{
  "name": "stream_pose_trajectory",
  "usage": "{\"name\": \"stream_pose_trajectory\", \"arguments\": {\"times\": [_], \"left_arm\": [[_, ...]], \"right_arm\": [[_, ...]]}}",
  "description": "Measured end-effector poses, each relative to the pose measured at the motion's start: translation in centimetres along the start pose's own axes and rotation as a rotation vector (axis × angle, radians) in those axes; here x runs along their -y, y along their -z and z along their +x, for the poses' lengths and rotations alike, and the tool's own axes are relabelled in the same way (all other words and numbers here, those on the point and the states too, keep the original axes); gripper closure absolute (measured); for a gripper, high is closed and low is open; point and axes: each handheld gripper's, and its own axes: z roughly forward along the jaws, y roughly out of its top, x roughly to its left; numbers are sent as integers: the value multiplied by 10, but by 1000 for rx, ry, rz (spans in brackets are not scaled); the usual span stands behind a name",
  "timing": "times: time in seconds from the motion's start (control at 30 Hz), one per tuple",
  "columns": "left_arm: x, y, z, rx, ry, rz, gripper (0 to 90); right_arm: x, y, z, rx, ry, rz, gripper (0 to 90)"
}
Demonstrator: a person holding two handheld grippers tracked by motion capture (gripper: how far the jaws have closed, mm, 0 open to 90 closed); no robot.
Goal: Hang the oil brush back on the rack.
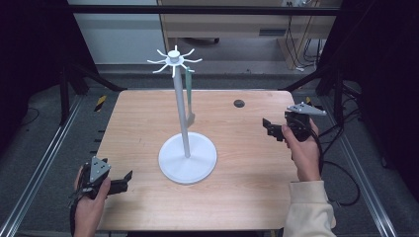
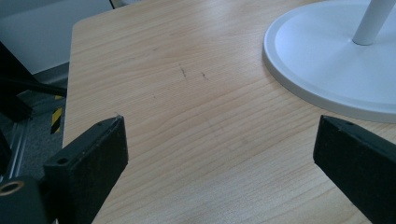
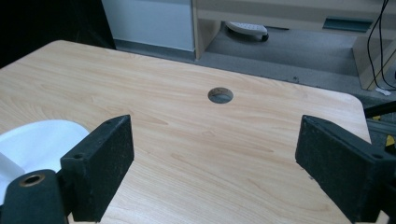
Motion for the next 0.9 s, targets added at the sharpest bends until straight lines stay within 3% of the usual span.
{"name": "stream_pose_trajectory", "arguments": {"times": [0.43, 0.53, 0.9], "left_arm": [[0, 0, 0, 2, -13, 1, 26], [0, 0, -1, 3, -10, 4, 26], [0, -1, -1, 3, -15, 9, 26]], "right_arm": [[26, -23, -1, 2, 14, 74, 116], [32, -29, 0, 31, 30, 101, 114], [50, -51, 8, 10, 31, 205, 112]]}}
